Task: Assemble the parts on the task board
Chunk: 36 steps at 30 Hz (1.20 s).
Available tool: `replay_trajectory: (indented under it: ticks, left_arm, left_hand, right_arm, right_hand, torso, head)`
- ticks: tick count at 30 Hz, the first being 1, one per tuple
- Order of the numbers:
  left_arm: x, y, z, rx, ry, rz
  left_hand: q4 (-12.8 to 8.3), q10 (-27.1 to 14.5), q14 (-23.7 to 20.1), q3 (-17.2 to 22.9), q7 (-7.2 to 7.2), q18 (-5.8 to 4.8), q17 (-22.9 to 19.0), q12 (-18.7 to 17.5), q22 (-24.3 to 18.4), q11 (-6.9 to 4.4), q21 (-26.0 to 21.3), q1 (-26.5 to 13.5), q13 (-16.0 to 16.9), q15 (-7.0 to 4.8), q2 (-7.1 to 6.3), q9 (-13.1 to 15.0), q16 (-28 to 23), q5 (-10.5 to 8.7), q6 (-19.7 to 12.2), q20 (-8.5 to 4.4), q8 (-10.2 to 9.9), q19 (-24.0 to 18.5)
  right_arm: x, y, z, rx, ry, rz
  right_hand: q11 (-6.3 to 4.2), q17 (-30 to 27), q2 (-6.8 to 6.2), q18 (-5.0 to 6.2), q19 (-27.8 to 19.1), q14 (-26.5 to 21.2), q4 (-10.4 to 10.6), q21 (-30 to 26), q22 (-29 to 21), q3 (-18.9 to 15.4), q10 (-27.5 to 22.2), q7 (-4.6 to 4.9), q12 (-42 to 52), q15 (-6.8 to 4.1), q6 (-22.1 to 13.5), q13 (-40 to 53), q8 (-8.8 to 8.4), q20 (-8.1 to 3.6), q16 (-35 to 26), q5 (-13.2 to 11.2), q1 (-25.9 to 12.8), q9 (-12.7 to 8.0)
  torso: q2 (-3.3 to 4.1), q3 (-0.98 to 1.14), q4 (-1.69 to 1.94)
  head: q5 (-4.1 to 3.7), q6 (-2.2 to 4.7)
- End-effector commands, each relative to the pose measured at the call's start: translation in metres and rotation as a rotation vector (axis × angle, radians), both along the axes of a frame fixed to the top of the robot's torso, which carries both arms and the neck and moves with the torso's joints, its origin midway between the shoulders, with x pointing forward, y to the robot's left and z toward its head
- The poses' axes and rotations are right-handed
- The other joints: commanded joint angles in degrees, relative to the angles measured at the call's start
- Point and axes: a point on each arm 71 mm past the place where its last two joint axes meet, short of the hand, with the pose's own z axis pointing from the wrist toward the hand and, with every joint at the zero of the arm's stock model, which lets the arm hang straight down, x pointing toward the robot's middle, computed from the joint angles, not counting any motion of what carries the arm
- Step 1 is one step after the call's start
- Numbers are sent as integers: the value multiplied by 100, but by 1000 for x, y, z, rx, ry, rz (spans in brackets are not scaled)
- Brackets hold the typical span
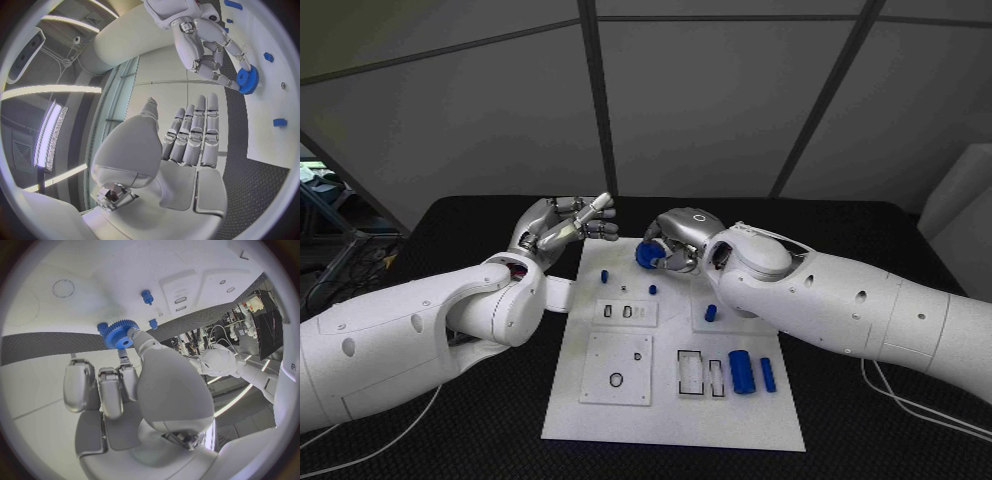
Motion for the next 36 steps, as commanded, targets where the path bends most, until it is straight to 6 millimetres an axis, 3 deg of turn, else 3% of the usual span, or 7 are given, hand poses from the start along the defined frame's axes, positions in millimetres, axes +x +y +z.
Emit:
replay_trajectory:
  ticks: [1,3,6,17,24,28,36]
  left_arm:
    - [0,-1,1,-4,-7,-12]
    - [0,-1,1,-4,-7,-12]
    - [0,-1,1,-4,-6,-11]
    - [1,-2,1,-4,-5,-13]
    - [1,-3,1,-4,-4,-13]
    - [1,-3,1,-4,-4,-13]
    - [2,-3,1,-4,-3,-12]
  left_hand:
    - [-11,-9,-11,-31,-28,-82,6,-32,6,-12,16,-4,0,2,38,1,-31,-22,10,-2,-40,-22]
    - [-11,-9,-11,-31,-28,-82,6,-32,6,-12,16,-4,0,2,38,1,-31,-22,10,-2,-40,-22]
    - [-11,-9,-11,-31,-28,-82,6,-32,6,-12,16,-4,0,2,38,1,-31,-22,10,-2,-40,-22]
    - [-14,-7,-11,-30,-28,-81,10,-34,8,-13,20,1,-1,2,47,1,-37,-22,13,-1,-42,-27]
    - [-14,-7,-11,-30,-28,-81,10,-34,8,-13,20,1,-1,2,47,1,-37,-22,13,-1,-42,-27]
    - [-14,-7,-11,-30,-28,-81,10,-34,8,-13,20,1,-1,2,47,1,-37,-22,13,-1,-42,-27]
    - [-16,-8,-12,-31,-26,-81,12,-37,9,-12,22,4,-1,2,51,1,-41,-22,13,-1,-44,-30]
  right_arm:
    - [1,2,-4,-41,3,7]
    - [1,4,-7,-46,7,8]
    - [2,5,-11,-54,13,7]
    - [3,11,-16,-62,22,14]
    - [6,9,-17,-66,33,-2]
    - [8,6,-19,-74,42,-16]
    - [8,5,-21,-90,71,-18]
  right_hand:
    - [-11,1509,3,-109,25,596,1,33,2,35,23,-110,-14,-45,187,554,30,8,26,-38,-67,22]
    - [-11,1509,3,-109,25,596,1,33,2,35,23,-110,-14,-45,187,554,30,8,26,-38,-67,22]
    - [-10,1509,-1,-107,18,596,1,28,-8,41,20,-109,-19,-44,183,550,24,8,26,-43,-77,19]
    - [14,1509,-46,-105,4,596,13,18,-24,84,-27,-77,-71,-26,112,503,-51,19,26,-93,-184,-11]
    - [138,1509,-135,-99,-27,596,127,-7,-66,42,-241,57,-310,78,-463,268,-349,104,26,-295,-487,-148]
    - [171,1509,-172,-94,-37,596,190,-15,-76,-45,-312,83,-384,114,-849,195,-353,150,26,-472,-633,-232]
    - [185,1509,-120,-92,-37,596,391,-18,-75,-176,-312,90,-376,132,-818,202,-298,176,26,-448,-921,-226]
  torso:
    - [0,0,1]
    - [0,2,4]
    - [-4,4,-5]
    - [-3,7,-3]
    - [-6,5,-9]
    - [-5,7,-7]
    - [-4,10,-15]
  head:
    - [-2,13]
    - [-12,9]
    - [-43,64]
    - [-12,33]
    - [-8,41]
    - [-1,56]
    - [1,71]
